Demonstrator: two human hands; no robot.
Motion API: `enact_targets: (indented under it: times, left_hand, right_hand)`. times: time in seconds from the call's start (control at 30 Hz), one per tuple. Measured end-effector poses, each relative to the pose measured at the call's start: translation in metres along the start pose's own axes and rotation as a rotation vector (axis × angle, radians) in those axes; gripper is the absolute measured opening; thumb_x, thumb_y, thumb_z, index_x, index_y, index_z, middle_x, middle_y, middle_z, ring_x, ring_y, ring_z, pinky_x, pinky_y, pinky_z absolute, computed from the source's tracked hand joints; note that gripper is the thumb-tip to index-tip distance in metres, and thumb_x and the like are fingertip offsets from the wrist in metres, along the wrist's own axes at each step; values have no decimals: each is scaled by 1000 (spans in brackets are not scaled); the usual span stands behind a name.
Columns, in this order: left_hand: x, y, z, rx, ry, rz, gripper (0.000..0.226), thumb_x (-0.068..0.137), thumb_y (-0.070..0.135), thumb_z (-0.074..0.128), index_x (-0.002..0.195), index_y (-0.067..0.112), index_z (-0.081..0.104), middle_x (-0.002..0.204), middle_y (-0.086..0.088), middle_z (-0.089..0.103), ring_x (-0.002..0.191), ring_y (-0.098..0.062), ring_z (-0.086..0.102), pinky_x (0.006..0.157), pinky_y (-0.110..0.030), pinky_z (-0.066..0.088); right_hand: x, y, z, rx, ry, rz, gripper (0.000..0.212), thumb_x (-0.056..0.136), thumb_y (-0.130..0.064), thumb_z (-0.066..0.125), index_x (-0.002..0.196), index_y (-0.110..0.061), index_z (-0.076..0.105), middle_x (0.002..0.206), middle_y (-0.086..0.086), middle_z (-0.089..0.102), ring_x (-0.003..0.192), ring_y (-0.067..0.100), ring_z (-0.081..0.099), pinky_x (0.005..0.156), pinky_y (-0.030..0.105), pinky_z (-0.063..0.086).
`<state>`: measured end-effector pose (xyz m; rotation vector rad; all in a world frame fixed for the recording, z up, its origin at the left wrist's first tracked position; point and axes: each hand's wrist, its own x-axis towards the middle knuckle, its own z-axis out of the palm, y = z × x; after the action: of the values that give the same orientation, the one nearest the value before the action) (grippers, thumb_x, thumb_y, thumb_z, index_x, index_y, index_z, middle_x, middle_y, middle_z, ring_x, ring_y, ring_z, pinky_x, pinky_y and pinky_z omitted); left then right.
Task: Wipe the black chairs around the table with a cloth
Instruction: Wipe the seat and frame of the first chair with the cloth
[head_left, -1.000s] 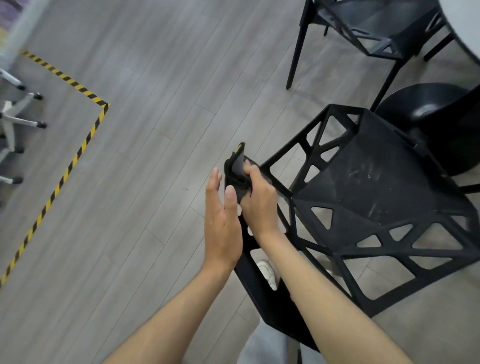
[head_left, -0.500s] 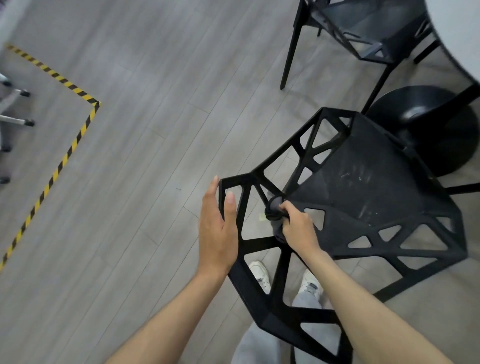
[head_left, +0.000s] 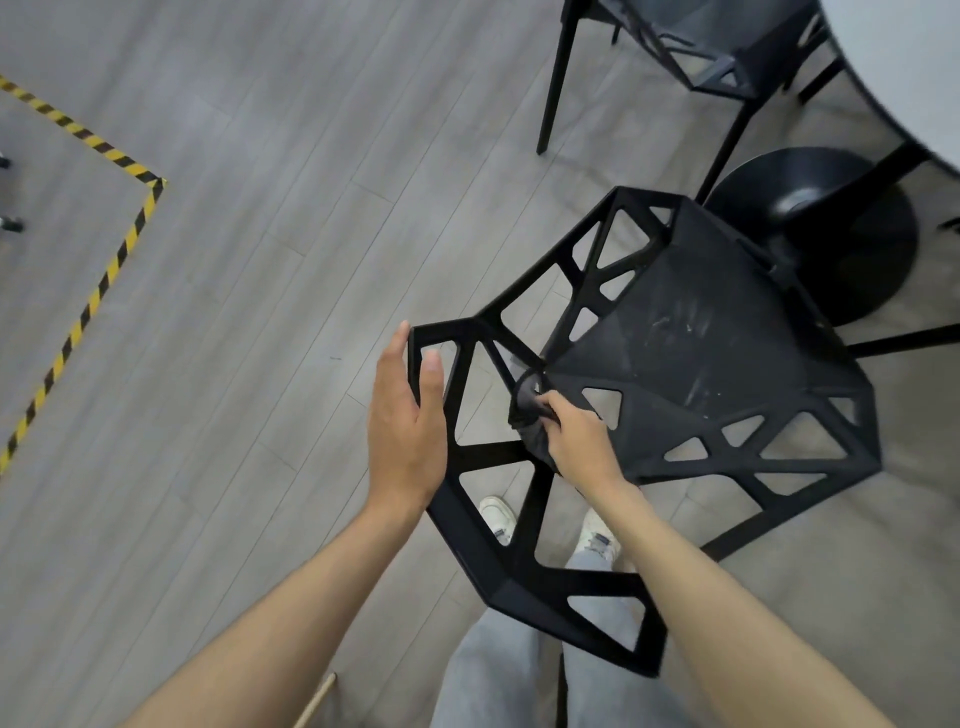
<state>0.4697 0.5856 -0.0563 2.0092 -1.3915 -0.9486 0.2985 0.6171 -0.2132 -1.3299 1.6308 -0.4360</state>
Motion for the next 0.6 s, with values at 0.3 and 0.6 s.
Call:
enact_targets:
  times: [0.3,0.6]
  left_hand:
    - [4,-4,0,-1,11,13,67,106,64,31,164,30,23,167,14,30,153,1,25,128,-43,26]
    - [4,-6,1,-14,16,24,66,107,60,33,163,25,28,166,12,33,152,-1,28,127,-39,27]
  right_hand:
    - [-56,43,-27,-199,-101,43,19,103,-18,56,114,-27,67,96,0,75,93,31,67,73,37,43]
    - [-45,26,-3,-67,-15,60,20,103,-29,57,121,-31,66,98,-2,75,92,24,69,83,44,57]
